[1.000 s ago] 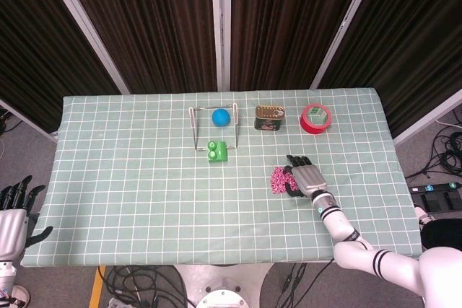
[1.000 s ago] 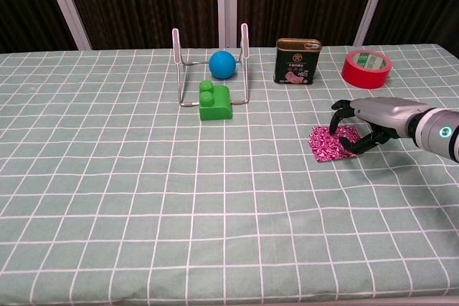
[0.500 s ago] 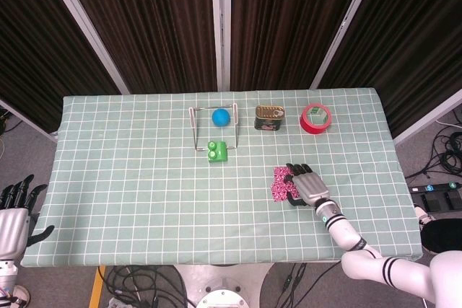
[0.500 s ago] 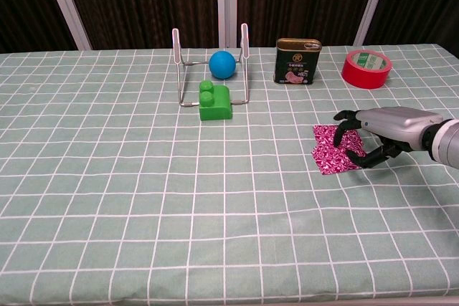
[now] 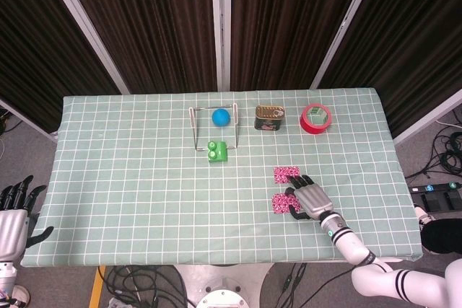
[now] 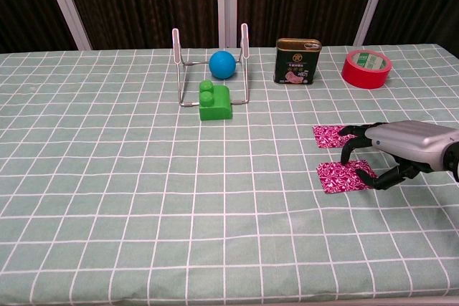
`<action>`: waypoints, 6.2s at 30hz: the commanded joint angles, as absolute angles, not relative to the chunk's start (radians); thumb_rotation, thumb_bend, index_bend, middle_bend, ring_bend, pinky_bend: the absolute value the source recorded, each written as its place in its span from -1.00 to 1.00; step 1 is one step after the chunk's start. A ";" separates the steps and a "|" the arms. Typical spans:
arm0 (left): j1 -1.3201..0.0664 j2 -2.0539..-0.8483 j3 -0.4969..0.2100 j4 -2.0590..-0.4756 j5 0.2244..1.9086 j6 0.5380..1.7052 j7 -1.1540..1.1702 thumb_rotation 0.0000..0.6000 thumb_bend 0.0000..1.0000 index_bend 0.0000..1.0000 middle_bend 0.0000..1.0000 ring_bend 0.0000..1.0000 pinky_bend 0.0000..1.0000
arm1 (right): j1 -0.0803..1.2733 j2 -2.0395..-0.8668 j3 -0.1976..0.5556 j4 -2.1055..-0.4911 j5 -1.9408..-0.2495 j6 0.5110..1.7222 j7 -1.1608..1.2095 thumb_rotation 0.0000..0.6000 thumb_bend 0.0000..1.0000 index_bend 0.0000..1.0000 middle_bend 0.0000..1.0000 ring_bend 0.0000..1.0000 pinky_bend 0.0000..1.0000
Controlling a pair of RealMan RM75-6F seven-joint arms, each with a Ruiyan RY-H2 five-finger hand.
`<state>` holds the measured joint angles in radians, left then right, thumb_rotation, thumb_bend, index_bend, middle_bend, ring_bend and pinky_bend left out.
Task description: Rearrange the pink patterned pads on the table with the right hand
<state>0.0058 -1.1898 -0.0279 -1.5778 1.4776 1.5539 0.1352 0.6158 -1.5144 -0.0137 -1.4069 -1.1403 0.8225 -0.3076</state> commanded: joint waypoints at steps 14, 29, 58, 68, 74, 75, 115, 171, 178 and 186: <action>0.013 -1.202 -0.022 -1.546 1.490 1.564 0.112 1.00 -0.93 -0.50 -0.70 -0.77 -0.74 | 0.566 -1.455 -0.032 -1.429 -1.182 0.855 -0.251 0.15 -0.02 -0.42 -1.00 -1.00 -1.00; 0.012 -1.203 -0.024 -1.550 1.493 1.565 0.115 1.00 -0.93 -0.50 -0.70 -0.77 -0.75 | 0.543 -1.457 -0.041 -1.410 -1.214 0.847 -0.219 0.15 -0.02 -0.42 -1.00 -1.00 -1.00; 0.017 -1.213 -0.025 -1.526 1.491 1.568 0.092 1.00 -0.93 -0.50 -0.70 -0.77 -0.74 | 0.561 -1.522 -0.028 -1.453 -1.241 0.833 -0.283 0.15 -0.02 -0.42 -1.00 -1.00 -1.00; 0.019 -1.217 -0.025 -1.517 1.488 1.567 0.082 1.00 -0.93 -0.50 -0.70 -0.77 -0.75 | 0.579 -1.548 -0.023 -1.466 -1.239 0.821 -0.313 0.15 -0.02 -0.42 -1.00 -1.00 -1.00; 0.018 -1.217 -0.027 -1.519 1.485 1.564 0.082 1.00 -0.93 -0.50 -0.70 -0.77 -0.74 | 0.582 -1.549 -0.022 -1.485 -1.251 0.831 -0.318 0.17 -0.02 -0.42 -1.00 -1.00 -1.00; 0.018 -1.216 -0.027 -1.519 1.485 1.564 0.082 1.00 -0.93 -0.50 -0.70 -0.77 -0.74 | 0.581 -1.547 -0.021 -1.488 -1.255 0.836 -0.315 0.16 -0.02 -0.42 -1.00 -1.00 -1.00; 0.017 -1.205 -0.028 -1.552 1.470 1.551 0.101 1.00 -0.93 -0.50 -0.70 -0.77 -0.74 | 0.737 -1.756 0.171 -1.056 -0.945 0.770 -0.416 0.89 -0.76 -0.33 -0.95 -1.00 -1.00; 0.032 -1.208 -0.019 -1.538 1.482 1.569 0.079 1.00 -0.93 -0.50 -0.70 -0.77 -0.74 | 0.727 -1.649 0.100 -1.512 -0.960 0.885 -0.533 0.97 -0.64 -0.23 -0.93 -1.00 -1.00; 0.033 -1.213 -0.018 -1.526 1.487 1.570 0.070 1.00 -0.93 -0.50 -0.70 -0.77 -0.75 | 0.723 -1.699 0.074 -1.517 -0.918 0.925 -0.588 0.95 -0.64 -0.25 -0.93 -1.00 -1.00; 0.038 -1.224 -0.013 -1.491 1.496 1.577 0.041 1.00 -0.93 -0.50 -0.70 -0.77 -0.74 | 0.708 -1.717 0.055 -1.544 -0.904 0.974 -0.619 0.85 -0.65 -0.25 -0.93 -1.00 -1.00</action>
<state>0.0376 -1.2233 -0.0138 -1.4922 1.4957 1.5763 0.0429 0.7102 -1.7163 0.0581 -1.5400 -0.9045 0.9685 -0.6140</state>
